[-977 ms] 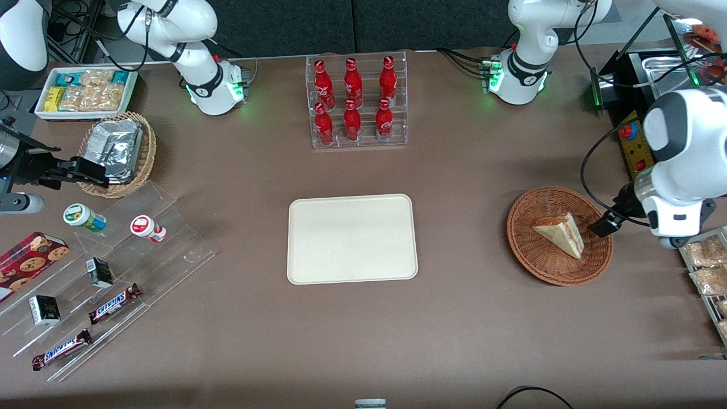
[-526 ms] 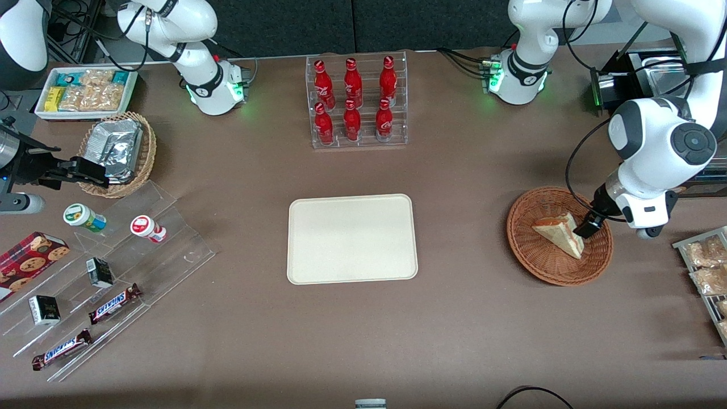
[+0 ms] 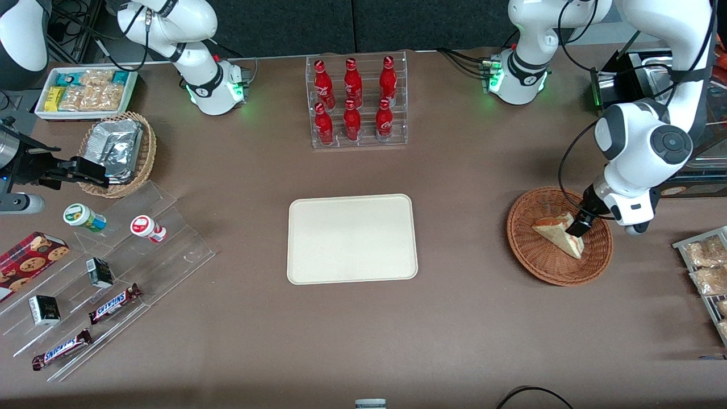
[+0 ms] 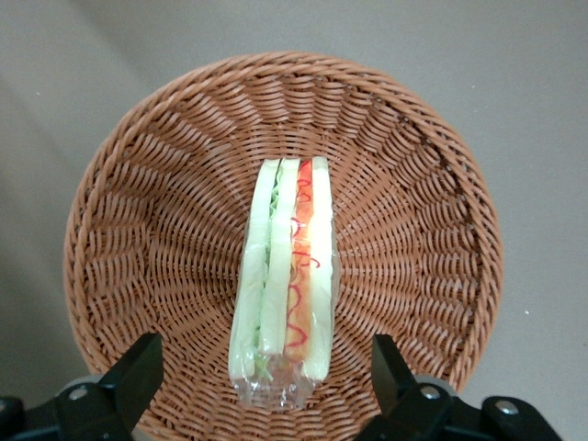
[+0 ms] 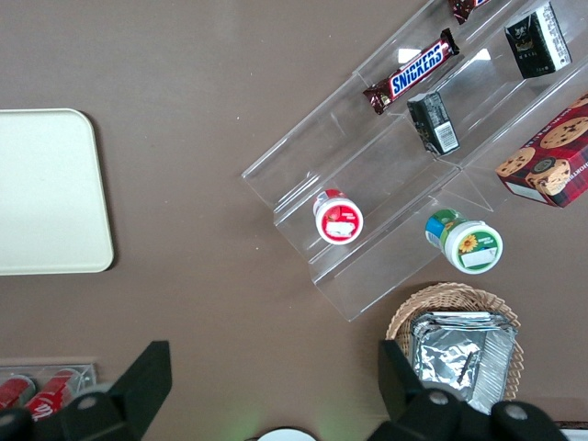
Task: Place sandwich from basket to tray
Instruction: 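Close the left gripper on the wrapped sandwich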
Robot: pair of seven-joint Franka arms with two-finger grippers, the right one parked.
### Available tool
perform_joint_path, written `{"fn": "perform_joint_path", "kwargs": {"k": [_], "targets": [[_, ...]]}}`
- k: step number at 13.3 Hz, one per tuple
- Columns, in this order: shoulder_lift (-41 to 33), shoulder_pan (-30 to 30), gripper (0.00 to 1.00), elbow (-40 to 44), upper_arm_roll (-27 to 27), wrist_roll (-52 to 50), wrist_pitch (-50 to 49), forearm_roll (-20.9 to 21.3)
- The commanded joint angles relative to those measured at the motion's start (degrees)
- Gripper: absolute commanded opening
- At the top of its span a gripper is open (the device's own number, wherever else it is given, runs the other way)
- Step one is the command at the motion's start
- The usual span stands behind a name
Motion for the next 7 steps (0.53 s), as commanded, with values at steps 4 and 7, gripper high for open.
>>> {"fn": "perform_joint_path", "kwargs": {"k": [4, 7], "targets": [[3.3, -0.5, 1.00, -1.8, -0.6, -2.2, 6.6, -0.4], [4.5, -1.2, 0.81, -2.0, -0.6, -2.5, 7.7, -0.4]]}}
